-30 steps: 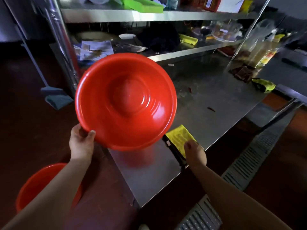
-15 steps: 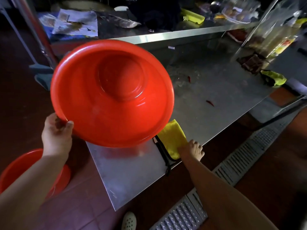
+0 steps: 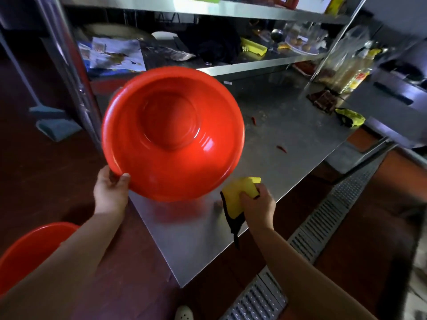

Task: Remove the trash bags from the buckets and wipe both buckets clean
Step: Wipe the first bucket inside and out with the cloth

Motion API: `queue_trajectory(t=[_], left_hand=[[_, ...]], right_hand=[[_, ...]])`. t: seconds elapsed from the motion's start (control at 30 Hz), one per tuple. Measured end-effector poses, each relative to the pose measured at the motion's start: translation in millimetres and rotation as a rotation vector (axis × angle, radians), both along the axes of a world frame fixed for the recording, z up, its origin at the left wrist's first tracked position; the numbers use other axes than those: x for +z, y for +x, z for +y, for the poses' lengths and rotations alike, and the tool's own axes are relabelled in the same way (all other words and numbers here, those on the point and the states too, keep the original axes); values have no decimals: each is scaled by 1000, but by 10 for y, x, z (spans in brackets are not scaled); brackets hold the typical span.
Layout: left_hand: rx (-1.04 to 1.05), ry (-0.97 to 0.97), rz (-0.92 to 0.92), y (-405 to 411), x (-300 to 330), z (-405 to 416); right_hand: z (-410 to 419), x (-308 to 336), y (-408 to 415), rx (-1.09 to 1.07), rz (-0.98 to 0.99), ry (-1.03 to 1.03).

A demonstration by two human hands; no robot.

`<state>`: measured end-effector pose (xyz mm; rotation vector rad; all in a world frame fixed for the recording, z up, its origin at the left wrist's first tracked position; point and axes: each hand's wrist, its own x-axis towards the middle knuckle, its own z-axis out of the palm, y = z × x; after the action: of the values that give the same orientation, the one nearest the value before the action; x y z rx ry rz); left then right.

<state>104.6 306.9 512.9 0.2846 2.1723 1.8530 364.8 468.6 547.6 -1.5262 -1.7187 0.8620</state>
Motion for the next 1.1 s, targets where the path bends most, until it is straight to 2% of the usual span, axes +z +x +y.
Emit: queue_trajectory(t=[0.1,0.17,0.23,0.33,0.37,0.4,0.47,0.53,0.63,0.7,0.8,0.9,1.0,1.1], left_hand=[[-32,87,-48,-33,2,-5],[-54,147,-51,-34,3,-31],[-84,196,-57,-32,-11,-77],[-119,189,-63,-60,-62,-168],[-131,180,-50,-69,-88,-202],[-144,161,-21,-79,-114,-239],[-178,96,45,-97,-169,-310],[-228,69,66,-119,-215,-369],[-283,68,82,-178,-261,-415],[-284,50,106,-238,-295,-424],[-268,45,92,-259,-395,-436],[-241,-42,9,-151,-579,-387],[-207,-196,-81,-36,-762,-305],[-174,-171,-117,-12,-797,-214]], right_hand=[[-264,279,-187,-33,103,98],[-428,394,-367,11,65,245],[-576,436,-579,143,-61,462],[-777,303,-926,485,-345,794],[-847,194,-1029,615,-473,784],[-914,73,-1121,736,-612,682],[-1026,-204,-1254,874,-812,364],[-1142,-447,-1315,882,-830,164],[-1260,-631,-1327,770,-597,276],[-1242,-729,-1325,767,-538,274],[-1150,-856,-1362,876,-576,169],[-1095,-1013,-1457,920,-647,178],[-1036,-1141,-1524,903,-737,267],[-918,-1224,-1587,867,-778,361]])
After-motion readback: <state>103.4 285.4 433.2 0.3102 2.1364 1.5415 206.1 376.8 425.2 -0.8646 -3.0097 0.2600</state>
